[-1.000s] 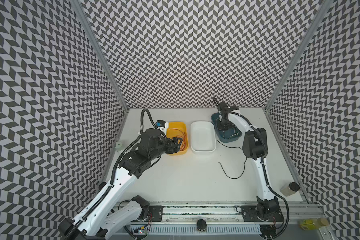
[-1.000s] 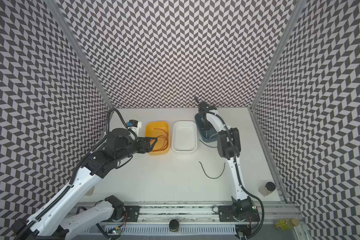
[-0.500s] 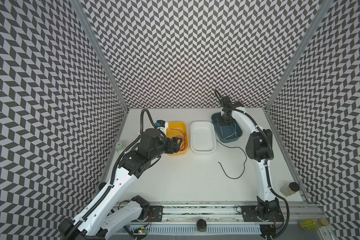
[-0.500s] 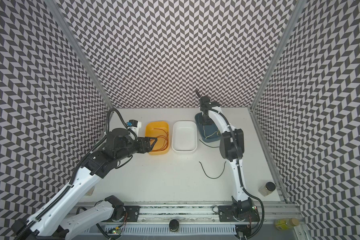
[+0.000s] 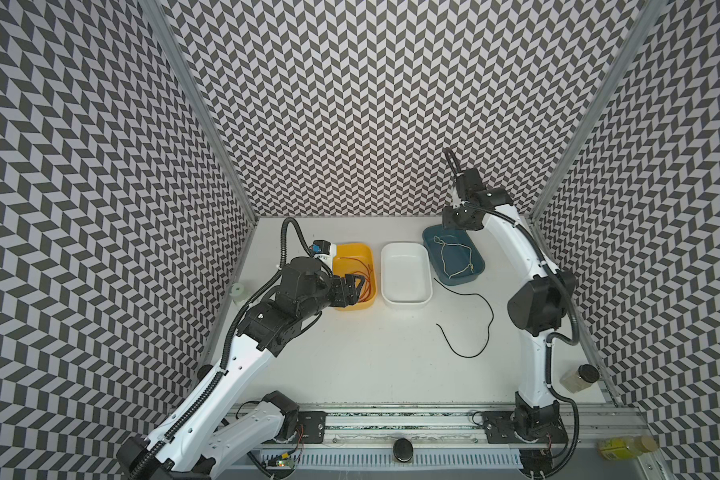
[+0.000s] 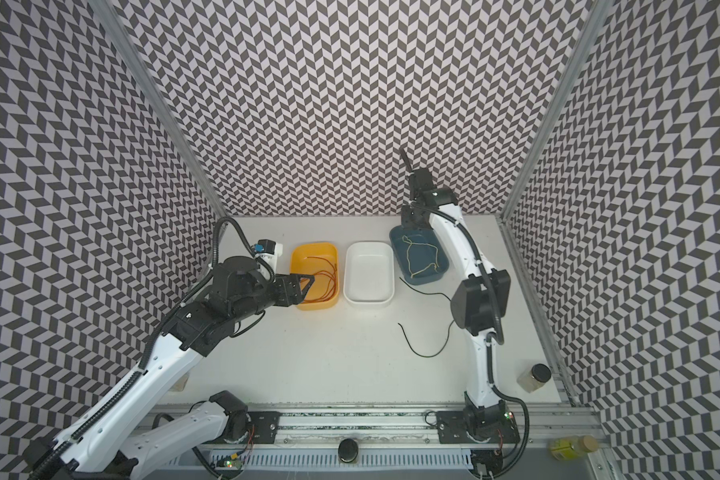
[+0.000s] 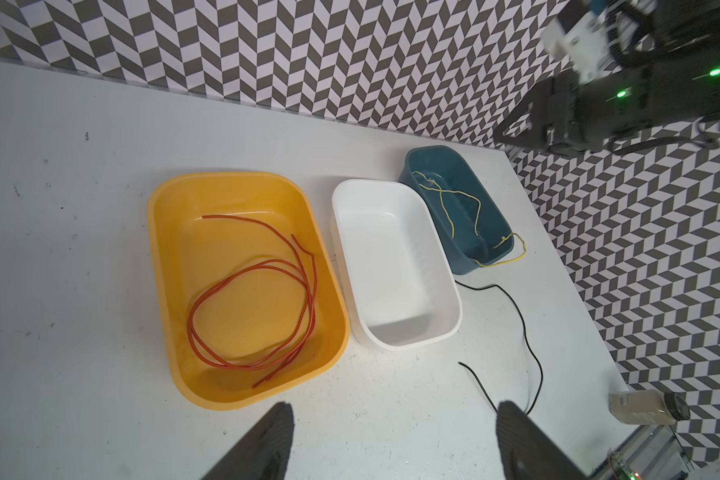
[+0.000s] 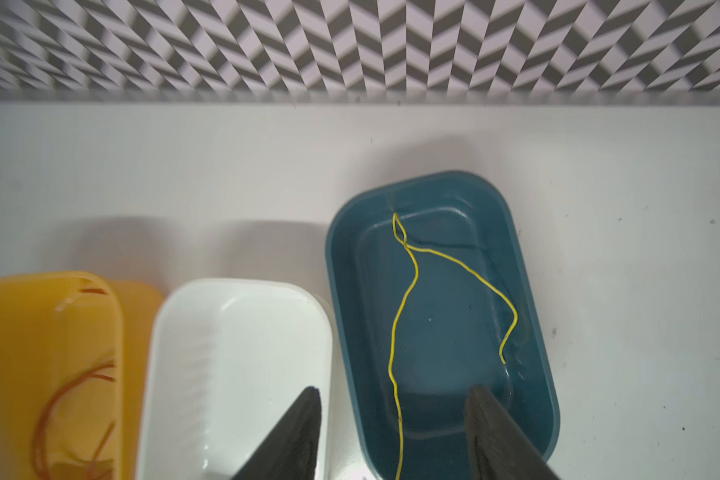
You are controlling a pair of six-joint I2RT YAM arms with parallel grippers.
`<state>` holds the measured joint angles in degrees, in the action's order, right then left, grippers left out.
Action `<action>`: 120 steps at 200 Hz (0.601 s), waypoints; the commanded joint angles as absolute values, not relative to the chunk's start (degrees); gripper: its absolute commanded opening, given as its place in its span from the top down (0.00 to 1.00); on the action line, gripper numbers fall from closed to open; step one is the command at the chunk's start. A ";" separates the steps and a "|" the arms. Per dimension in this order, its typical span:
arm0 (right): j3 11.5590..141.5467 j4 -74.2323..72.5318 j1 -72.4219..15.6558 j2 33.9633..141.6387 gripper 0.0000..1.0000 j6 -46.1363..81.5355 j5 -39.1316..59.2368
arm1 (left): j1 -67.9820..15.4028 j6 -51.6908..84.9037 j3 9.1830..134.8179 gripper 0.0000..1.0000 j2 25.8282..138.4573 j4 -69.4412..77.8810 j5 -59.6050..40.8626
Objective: Untangle the cables
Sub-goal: 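Move the right gripper down to the black wire on the table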
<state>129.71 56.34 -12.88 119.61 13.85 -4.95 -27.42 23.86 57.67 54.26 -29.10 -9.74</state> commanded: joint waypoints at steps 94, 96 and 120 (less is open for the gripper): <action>86.05 39.79 -12.94 75.37 0.01 19.72 -0.81 | -27.16 23.15 57.18 0.06 51.13 -28.68 -6.17; 85.25 39.70 -12.97 74.61 0.01 19.78 -1.06 | -27.14 23.12 57.16 0.03 51.04 -28.73 -5.94; 73.84 38.47 -13.10 64.10 0.01 21.09 -2.73 | -27.18 23.08 56.73 0.00 49.84 -28.61 -4.33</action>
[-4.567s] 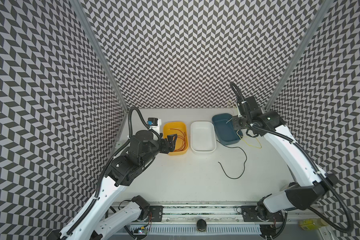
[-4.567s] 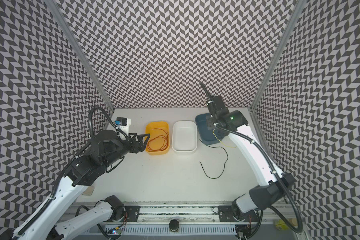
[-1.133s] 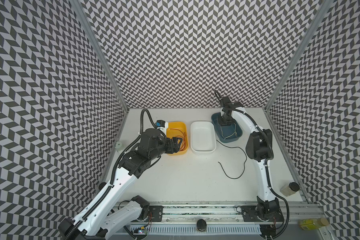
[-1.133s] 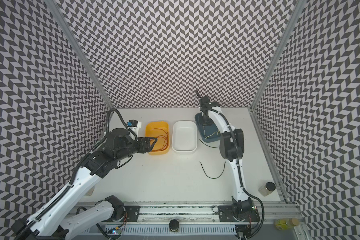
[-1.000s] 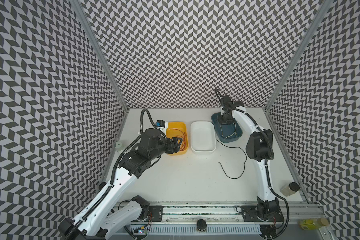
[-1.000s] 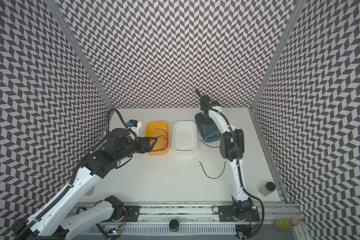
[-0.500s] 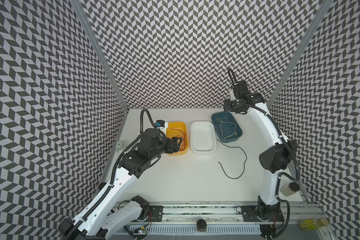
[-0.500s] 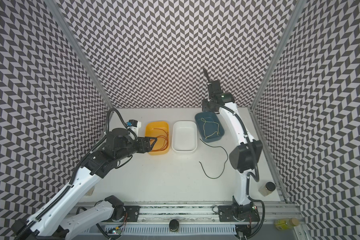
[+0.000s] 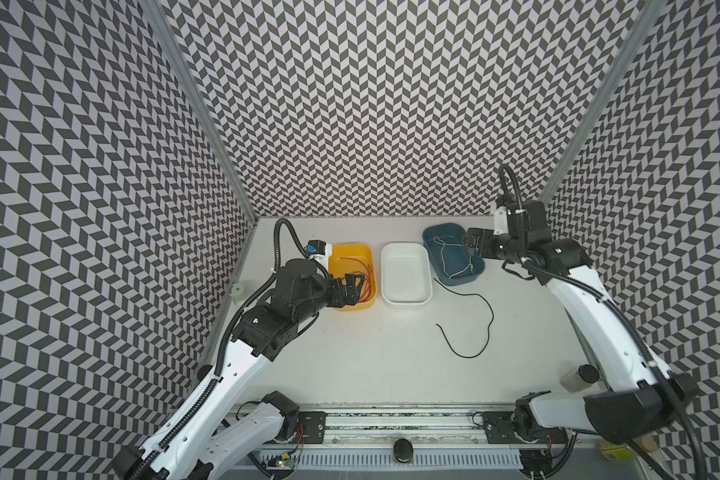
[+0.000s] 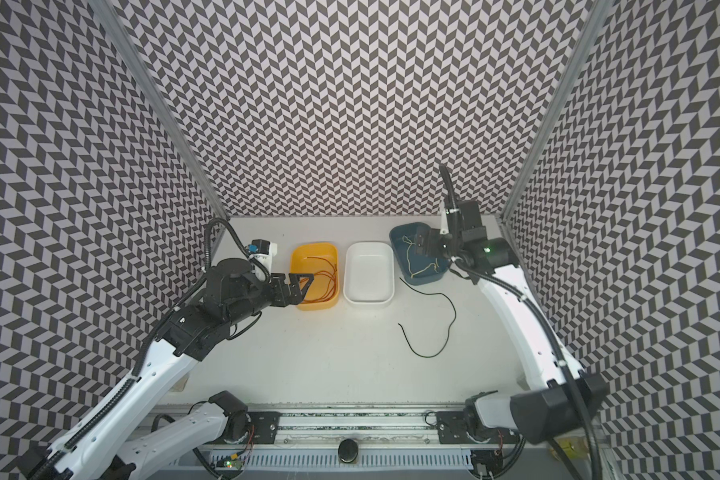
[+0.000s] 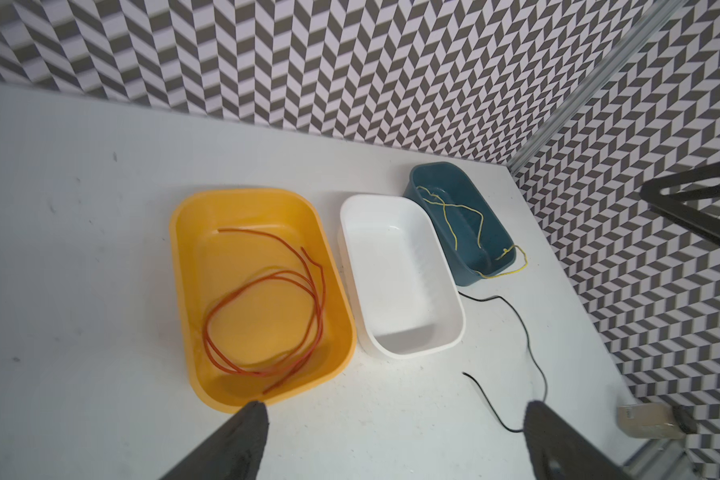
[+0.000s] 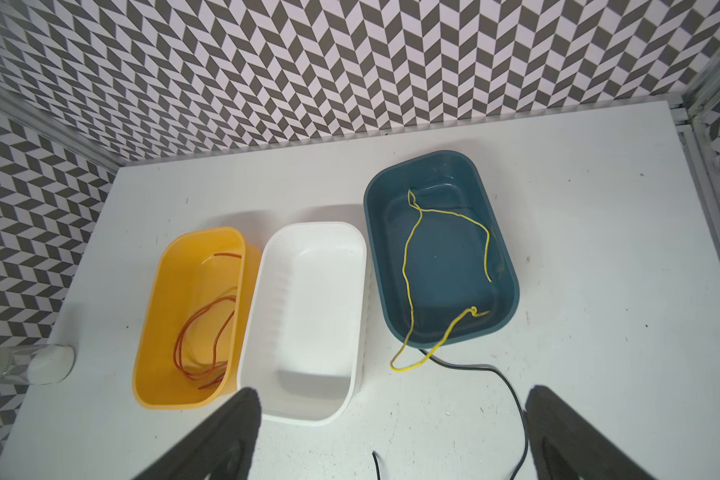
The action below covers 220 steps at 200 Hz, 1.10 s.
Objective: Untangle the cables
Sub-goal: 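Move the right gripper down to the black wire on the table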
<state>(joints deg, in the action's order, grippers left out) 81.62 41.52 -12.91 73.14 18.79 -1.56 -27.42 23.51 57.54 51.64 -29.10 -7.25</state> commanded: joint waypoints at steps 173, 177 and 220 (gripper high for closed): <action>39.41 38.61 -13.12 54.57 0.06 34.15 -2.27 | -29.22 22.50 55.20 0.00 47.79 -28.26 4.43; 39.17 38.01 -13.11 55.33 0.07 34.37 -2.33 | -29.26 22.42 55.24 0.00 47.80 -28.30 4.56; 40.09 36.64 -12.66 65.46 0.19 35.41 -3.73 | -32.91 19.26 55.22 0.00 47.82 -29.12 10.28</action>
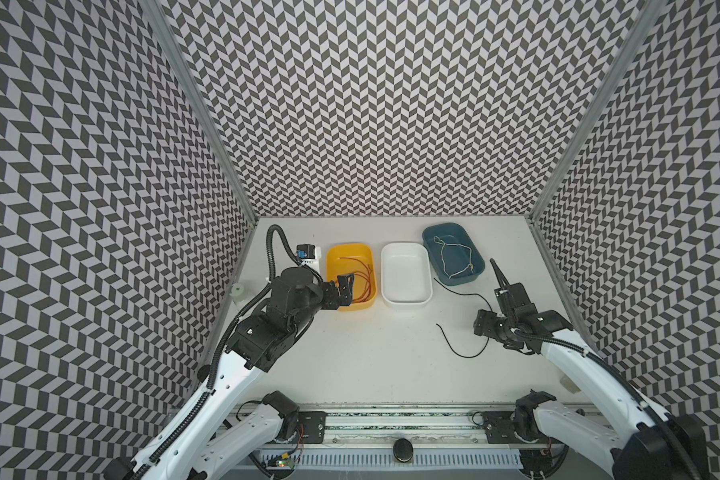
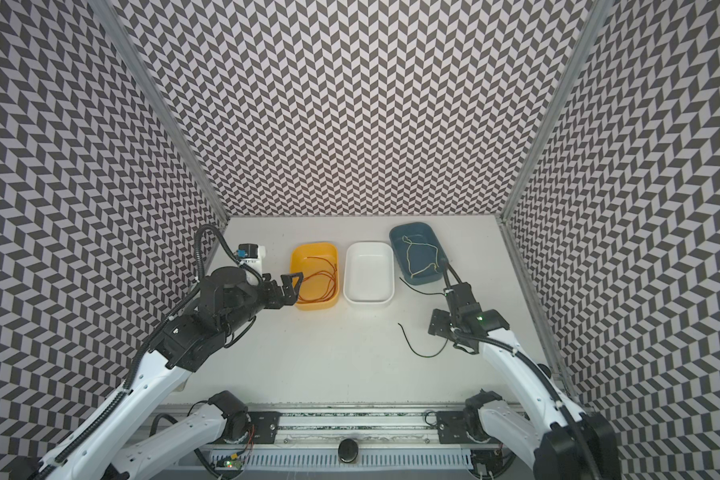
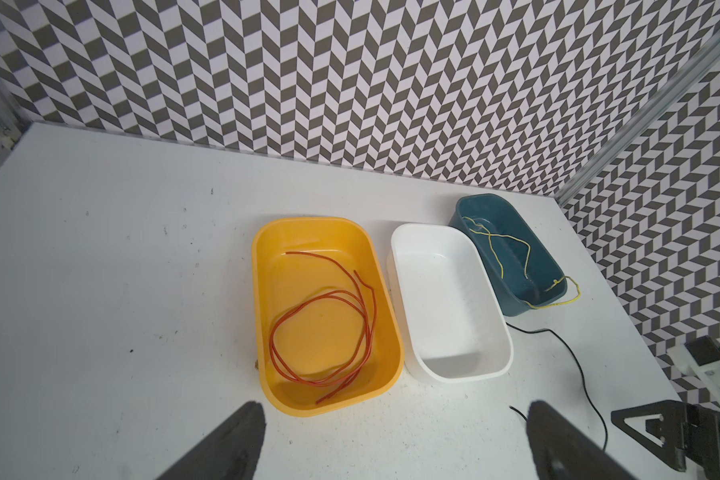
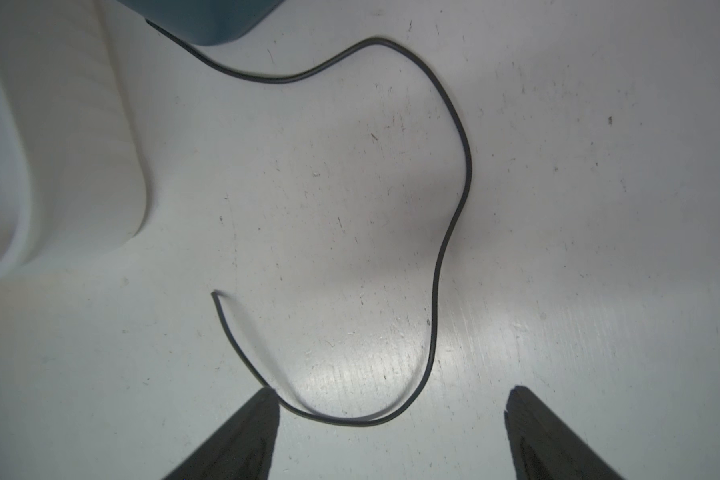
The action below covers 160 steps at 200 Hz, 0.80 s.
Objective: Untangle the cables
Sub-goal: 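Move the right gripper down to the black wire on the table, then close the right gripper on the black wire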
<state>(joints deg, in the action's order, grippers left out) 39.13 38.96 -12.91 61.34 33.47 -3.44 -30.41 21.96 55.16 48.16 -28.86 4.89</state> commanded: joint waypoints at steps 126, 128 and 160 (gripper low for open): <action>40.01 29.88 -9.12 78.03 0.45 35.75 -1.76 | -35.67 17.31 54.68 0.00 47.20 -28.92 14.64; 40.00 29.82 -9.11 78.13 0.45 35.81 -1.85 | -35.68 17.31 54.74 0.00 47.20 -28.87 14.60; 38.47 27.30 -8.70 79.30 0.52 37.00 -0.56 | -35.64 17.23 54.76 0.00 47.20 -28.88 14.61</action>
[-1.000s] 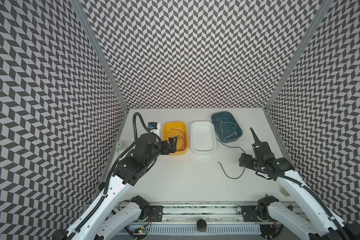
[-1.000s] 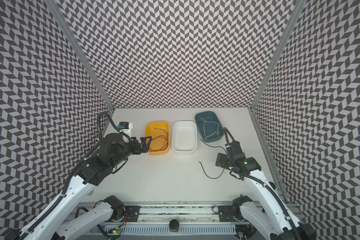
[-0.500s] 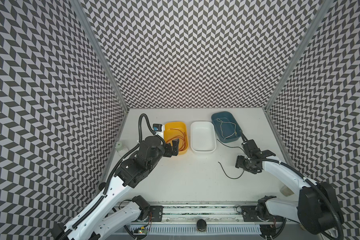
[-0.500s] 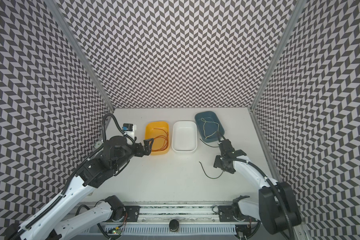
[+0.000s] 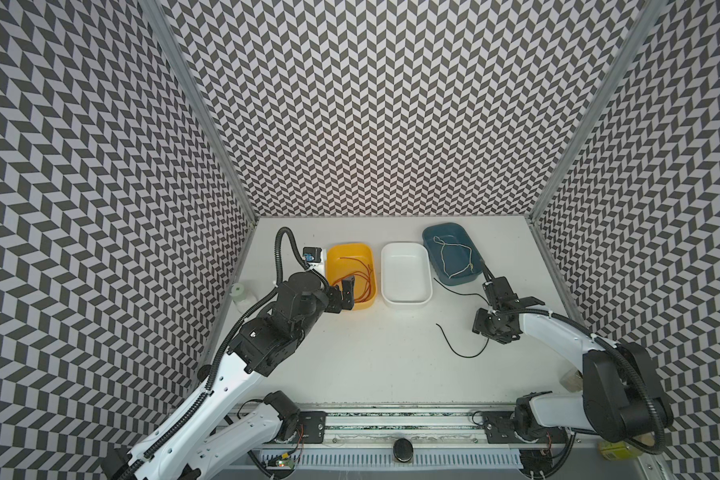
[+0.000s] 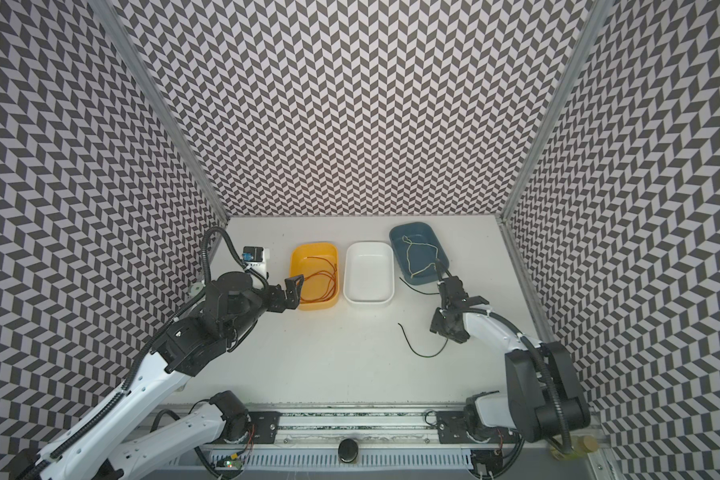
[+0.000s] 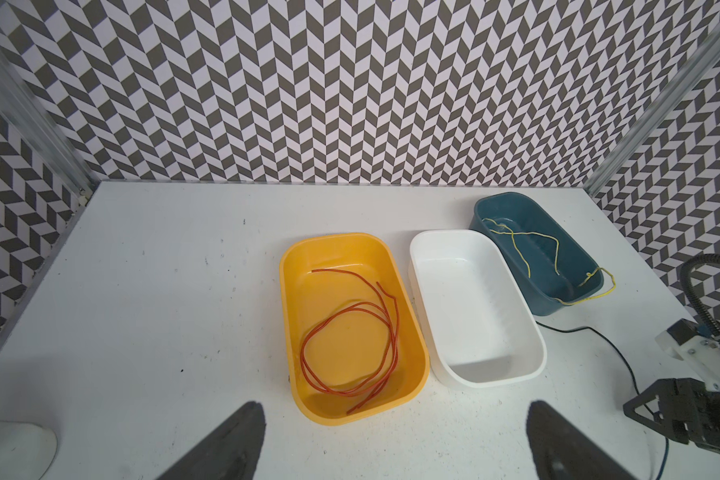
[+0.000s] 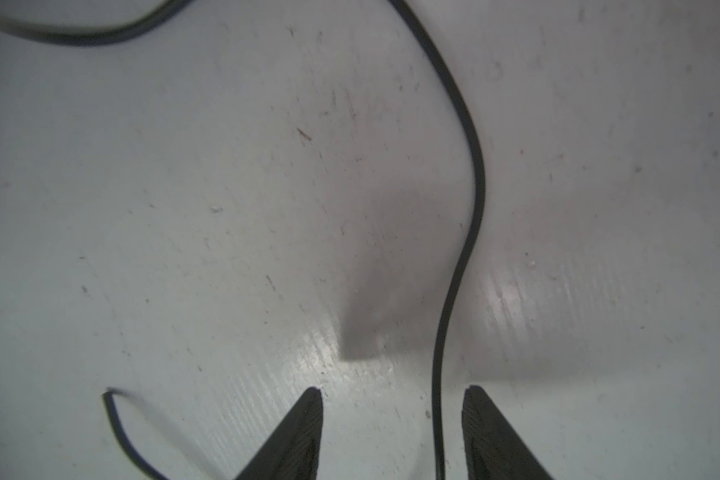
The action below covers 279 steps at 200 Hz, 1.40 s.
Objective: Untangle the cables
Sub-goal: 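Close the right gripper on the black wire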
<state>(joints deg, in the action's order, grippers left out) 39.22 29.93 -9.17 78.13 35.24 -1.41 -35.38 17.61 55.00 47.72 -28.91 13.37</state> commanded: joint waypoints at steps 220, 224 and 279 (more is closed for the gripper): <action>34.95 25.32 -8.60 71.38 0.53 33.41 2.46 | -35.68 16.96 54.67 0.00 47.02 -29.02 14.44; 34.85 24.91 -8.60 71.67 0.53 33.49 2.46 | -35.64 16.89 54.67 0.00 46.94 -28.94 14.42; 35.19 22.30 -8.66 77.37 0.82 33.70 3.41 | -35.77 16.79 54.64 0.00 46.85 -28.97 14.41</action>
<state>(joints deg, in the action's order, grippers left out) 35.29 24.23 -8.73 76.97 33.04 3.11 -35.38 17.34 55.00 47.70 -28.91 13.50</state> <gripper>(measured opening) 0.214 0.998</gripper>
